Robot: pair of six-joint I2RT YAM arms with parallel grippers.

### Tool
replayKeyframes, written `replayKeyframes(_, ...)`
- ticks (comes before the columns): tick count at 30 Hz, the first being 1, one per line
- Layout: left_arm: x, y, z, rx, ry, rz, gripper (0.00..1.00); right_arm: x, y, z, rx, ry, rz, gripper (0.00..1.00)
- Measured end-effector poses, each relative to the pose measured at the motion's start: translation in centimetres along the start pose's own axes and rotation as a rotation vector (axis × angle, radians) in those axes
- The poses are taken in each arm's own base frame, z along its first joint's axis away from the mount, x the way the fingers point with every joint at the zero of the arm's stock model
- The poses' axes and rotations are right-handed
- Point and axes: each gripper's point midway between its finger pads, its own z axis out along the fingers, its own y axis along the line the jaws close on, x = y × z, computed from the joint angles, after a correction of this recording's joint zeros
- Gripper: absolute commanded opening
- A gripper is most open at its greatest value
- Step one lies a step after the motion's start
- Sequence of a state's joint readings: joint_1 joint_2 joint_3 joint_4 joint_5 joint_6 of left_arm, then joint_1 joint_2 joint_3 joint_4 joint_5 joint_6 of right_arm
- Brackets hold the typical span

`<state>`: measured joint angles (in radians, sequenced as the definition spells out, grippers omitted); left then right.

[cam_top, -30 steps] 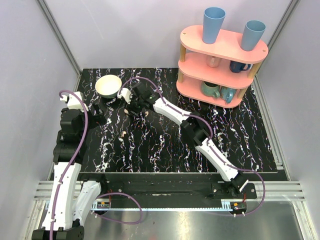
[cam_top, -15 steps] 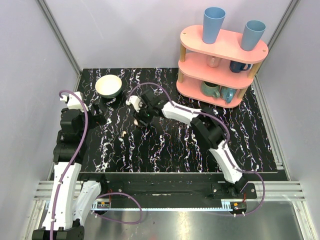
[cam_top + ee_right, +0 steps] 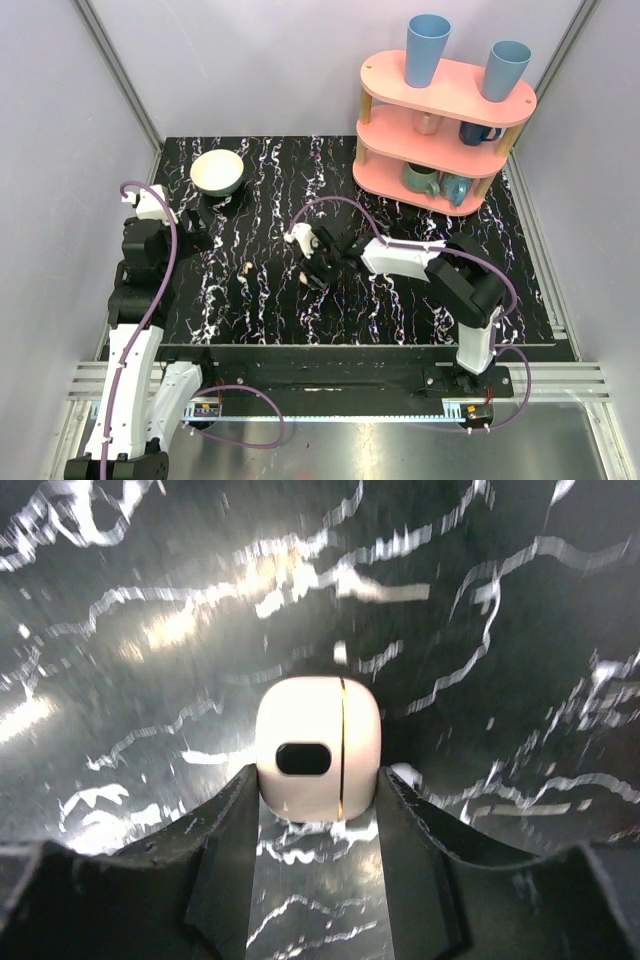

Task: Insert the wireless bluetooth earbuds into the charging case
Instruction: Move the charging case to the center of the board, then pick up the charging case from the center of the board.

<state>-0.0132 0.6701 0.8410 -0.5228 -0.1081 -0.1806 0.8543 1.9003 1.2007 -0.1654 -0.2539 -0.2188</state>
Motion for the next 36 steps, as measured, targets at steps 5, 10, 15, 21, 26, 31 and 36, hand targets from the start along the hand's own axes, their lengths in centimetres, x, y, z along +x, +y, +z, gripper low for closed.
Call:
replayKeyframes(5, 0.0, 0.0, 0.0, 0.0, 0.001, 0.0, 0.99, 2.9, -0.2, -0.9, 0.071, 0.019, 0.06, 0.11)
replayKeyframes(10, 0.1, 0.0, 0.1, 0.0, 0.003, 0.001, 0.99, 3.3, -0.6, -1.3, 0.118, 0.004, 0.099, 0.32)
replayKeyframes(15, 0.2, 0.0, 0.2, 0.0, 0.008, 0.001, 0.99, 3.2, -0.7, -1.3, 0.134, -0.001, 0.106, 0.36)
replayKeyframes(21, 0.2, -0.1, 0.2, 0.003, 0.009, 0.001, 0.99, 3.2, -0.9, -1.4, 0.143, 0.0, 0.101, 0.43)
replayKeyframes(26, 0.2, -0.1, 0.2, 0.007, 0.01, 0.001, 0.99, 3.3, -1.0, -1.4, 0.151, 0.001, 0.096, 0.49)
replayKeyframes(31, 0.2, -0.2, 0.2, 0.009, 0.01, 0.001, 0.99, 3.2, -1.1, -1.4, 0.151, 0.007, 0.084, 0.55)
replayKeyframes(36, 0.2, -0.2, 0.2, 0.01, 0.011, 0.001, 0.99, 3.2, -1.1, -1.3, 0.15, 0.008, 0.078, 0.57)
